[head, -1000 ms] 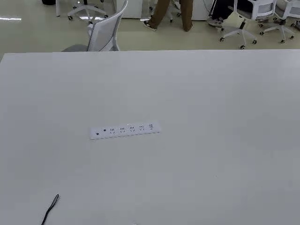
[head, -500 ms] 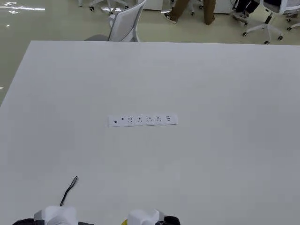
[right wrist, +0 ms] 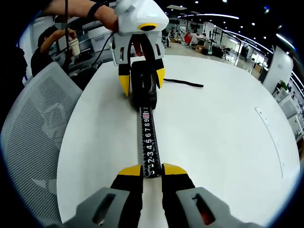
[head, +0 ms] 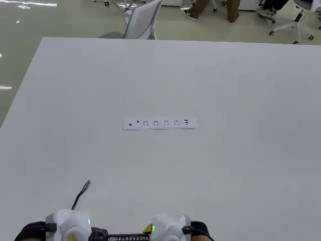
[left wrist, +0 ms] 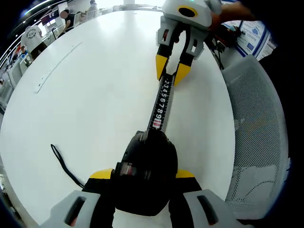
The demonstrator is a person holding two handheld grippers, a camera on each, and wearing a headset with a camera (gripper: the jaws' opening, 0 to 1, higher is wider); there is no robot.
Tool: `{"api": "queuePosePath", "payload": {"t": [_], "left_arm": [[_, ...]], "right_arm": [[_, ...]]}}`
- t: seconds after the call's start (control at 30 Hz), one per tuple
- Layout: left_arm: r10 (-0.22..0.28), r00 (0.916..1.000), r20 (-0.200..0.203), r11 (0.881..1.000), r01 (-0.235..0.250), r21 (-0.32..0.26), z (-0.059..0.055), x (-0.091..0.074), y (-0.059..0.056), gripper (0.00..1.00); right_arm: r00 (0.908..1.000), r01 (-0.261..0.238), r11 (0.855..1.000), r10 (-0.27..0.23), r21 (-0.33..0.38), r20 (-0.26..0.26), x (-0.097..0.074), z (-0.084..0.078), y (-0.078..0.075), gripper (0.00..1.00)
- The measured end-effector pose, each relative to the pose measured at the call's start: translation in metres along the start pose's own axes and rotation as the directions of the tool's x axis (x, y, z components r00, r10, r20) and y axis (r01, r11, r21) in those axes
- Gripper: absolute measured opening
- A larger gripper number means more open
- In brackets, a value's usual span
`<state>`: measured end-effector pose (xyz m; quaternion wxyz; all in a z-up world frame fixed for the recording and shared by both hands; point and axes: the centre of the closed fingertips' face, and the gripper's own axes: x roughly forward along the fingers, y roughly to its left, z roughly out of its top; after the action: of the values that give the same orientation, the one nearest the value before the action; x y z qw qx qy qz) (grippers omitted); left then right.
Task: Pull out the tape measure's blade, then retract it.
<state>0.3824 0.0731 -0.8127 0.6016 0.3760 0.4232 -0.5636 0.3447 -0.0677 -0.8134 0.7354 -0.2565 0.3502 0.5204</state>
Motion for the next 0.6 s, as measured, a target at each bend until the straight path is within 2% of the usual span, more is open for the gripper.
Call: {"api": "queuePosePath", "payload": {"t": [0.37,0.6], "left_arm": [[-0.002,1.0000,-0.001,1.000,0.002,-0.001,0.001,0.000,0.000,0.41],[-0.003,1.0000,0.001,1.000,0.003,-0.003,0.001,0.000,0.000,0.41]], "right_arm": [[0.9999,0.012,1.000,-0.012,0.011,-0.012,-0.021,-0.026,-0.001,0.13],[0.9997,0.021,1.000,-0.020,0.015,-0.014,-0.029,-0.034,-0.003,0.13]]}}
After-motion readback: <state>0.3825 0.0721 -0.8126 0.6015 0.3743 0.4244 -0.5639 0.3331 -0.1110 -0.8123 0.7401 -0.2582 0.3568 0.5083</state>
